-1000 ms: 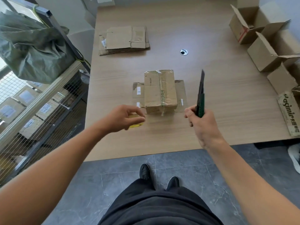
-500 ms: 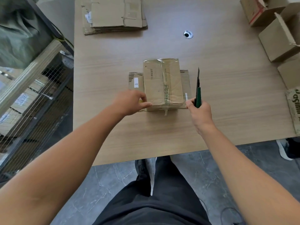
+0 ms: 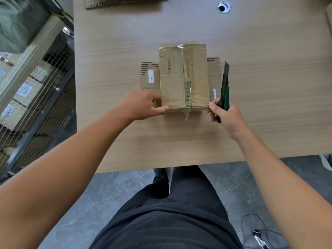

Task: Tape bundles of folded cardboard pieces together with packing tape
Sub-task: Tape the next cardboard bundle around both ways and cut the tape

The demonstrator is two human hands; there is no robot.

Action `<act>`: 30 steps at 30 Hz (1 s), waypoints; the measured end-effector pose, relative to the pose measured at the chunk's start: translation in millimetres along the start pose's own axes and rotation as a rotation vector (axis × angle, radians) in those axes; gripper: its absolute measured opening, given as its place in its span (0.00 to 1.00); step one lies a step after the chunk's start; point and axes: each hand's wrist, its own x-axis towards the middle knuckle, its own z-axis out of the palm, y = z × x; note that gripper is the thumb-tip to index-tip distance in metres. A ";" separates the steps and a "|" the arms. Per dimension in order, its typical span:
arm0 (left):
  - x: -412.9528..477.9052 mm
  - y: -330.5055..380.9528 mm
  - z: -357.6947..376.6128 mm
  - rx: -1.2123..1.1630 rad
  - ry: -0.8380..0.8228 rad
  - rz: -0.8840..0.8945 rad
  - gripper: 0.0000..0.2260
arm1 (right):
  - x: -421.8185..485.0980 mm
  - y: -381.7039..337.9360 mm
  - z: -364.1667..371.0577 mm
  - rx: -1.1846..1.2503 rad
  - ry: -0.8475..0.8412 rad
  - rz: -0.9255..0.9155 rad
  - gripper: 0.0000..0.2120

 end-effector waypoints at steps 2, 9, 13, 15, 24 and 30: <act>0.8 2.9 3.4 0.036 0.055 -0.012 0.25 | 8.3 2.6 -10.0 -0.194 -0.081 -0.168 0.07; 3.6 13.6 13.6 0.140 0.180 -0.110 0.32 | 39.8 14.0 -17.6 -0.256 -0.148 -0.391 0.14; 9.8 6.5 14.3 0.162 0.195 -0.100 0.32 | 53.0 29.6 -10.0 -0.217 -0.139 -0.447 0.14; 13.2 2.7 11.8 0.171 0.203 -0.083 0.30 | 57.7 32.7 -5.7 -0.155 -0.121 -0.510 0.22; 47.9 1.2 -8.8 0.362 0.232 -0.155 0.36 | 95.8 26.3 12.2 -0.256 -0.219 -0.850 0.29; 52.9 1.5 12.0 0.287 0.271 -0.268 0.44 | 94.8 23.9 22.3 0.408 -0.321 -0.332 0.35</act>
